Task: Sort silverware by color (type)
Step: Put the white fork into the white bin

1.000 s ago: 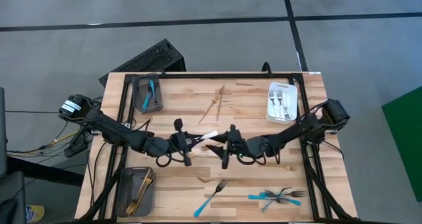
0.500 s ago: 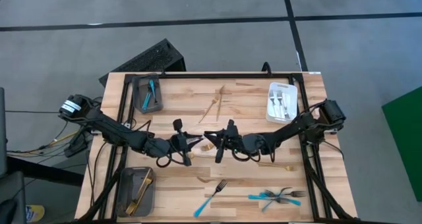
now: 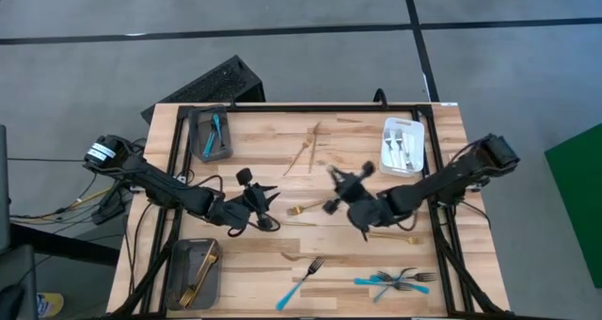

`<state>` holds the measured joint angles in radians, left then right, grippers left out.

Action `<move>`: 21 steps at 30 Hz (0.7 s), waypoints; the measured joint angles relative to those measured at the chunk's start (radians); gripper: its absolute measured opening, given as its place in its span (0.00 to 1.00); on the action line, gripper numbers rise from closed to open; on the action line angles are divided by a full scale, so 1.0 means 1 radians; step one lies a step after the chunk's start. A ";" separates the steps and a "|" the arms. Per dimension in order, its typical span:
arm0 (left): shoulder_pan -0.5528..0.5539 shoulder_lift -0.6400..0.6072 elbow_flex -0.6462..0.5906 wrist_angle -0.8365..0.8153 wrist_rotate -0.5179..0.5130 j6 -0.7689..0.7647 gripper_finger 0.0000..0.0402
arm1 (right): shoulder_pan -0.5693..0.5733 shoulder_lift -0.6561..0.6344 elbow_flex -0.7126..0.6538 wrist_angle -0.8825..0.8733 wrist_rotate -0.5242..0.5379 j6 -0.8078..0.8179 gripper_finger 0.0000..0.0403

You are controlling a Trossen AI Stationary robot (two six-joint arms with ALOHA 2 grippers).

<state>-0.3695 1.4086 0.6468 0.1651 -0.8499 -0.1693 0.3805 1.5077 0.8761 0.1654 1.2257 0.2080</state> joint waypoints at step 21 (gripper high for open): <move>0.004 0.000 0.000 -0.060 -0.015 -0.087 0.19 | -0.195 -0.262 -0.270 -1.337 0.217 1.230 0.08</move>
<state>-0.3655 1.4086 0.6464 0.1047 -0.8652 -0.2562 0.1858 1.2457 0.6063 -1.1714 1.4425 1.4378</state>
